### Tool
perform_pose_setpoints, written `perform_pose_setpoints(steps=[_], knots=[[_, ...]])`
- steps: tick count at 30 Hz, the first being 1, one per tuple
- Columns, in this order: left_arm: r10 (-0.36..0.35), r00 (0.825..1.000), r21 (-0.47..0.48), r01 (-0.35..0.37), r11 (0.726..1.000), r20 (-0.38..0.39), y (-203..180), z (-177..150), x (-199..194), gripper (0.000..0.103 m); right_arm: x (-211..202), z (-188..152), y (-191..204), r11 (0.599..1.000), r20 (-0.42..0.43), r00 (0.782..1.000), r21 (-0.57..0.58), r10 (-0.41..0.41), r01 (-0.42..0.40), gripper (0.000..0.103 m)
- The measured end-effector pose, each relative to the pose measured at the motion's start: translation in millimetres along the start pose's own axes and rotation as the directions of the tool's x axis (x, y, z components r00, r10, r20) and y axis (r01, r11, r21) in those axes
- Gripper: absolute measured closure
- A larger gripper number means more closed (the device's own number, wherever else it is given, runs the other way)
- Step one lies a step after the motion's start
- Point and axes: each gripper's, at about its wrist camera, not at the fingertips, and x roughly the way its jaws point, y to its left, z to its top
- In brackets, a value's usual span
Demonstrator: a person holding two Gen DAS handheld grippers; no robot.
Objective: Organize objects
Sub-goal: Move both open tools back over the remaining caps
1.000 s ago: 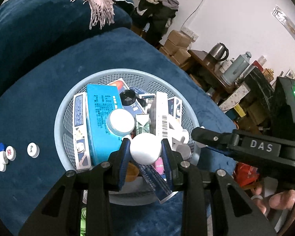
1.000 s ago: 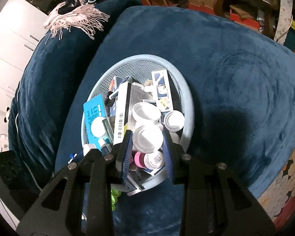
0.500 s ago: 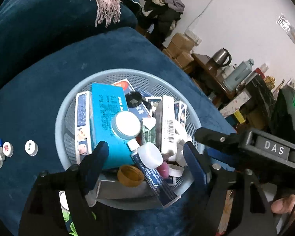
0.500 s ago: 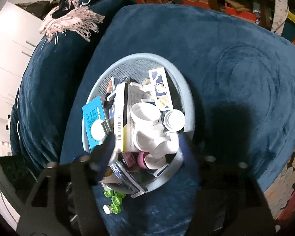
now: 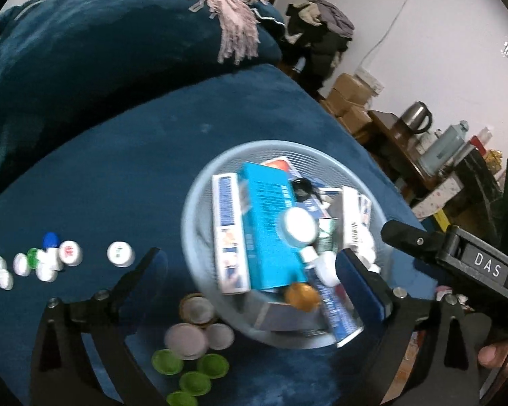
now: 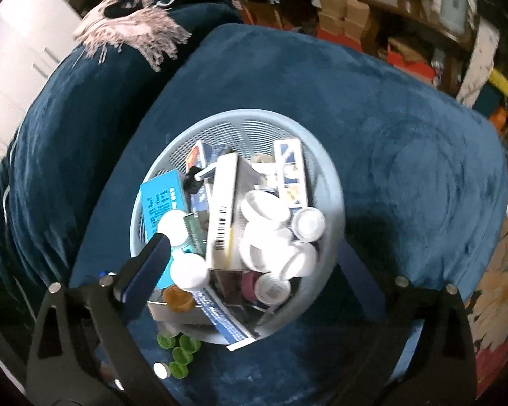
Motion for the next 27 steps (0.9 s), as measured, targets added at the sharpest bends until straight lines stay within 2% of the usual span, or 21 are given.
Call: perform_pose_setpoints(steps=[9,16,22,27], knots=[[0.095,0.995,-0.061,-0.095,0.994,0.009,62,-4,-16,0.002,8,-7,61,0.983,0.046,0.999,-0.182,-0.015,0.023,0.001],[0.173,0.985,-0.148,-0.172,0.974,-0.006,122,-14,-21,0.002,22,-27,131,0.928,0.058,0.998,-0.373,0.028,-0.005,0.001],[0.253,0.967,-0.231,-0.253,0.939,-0.034,188,-31,-31,0.002,45,-52,190,0.865,-0.018,0.997,-0.497,0.072,-0.071,0.001],[0.335,0.940,-0.308,-0.336,0.890,-0.060,245,-50,-45,0.002,67,-73,237,0.816,-0.103,0.987,-0.556,0.123,-0.160,0.001]])
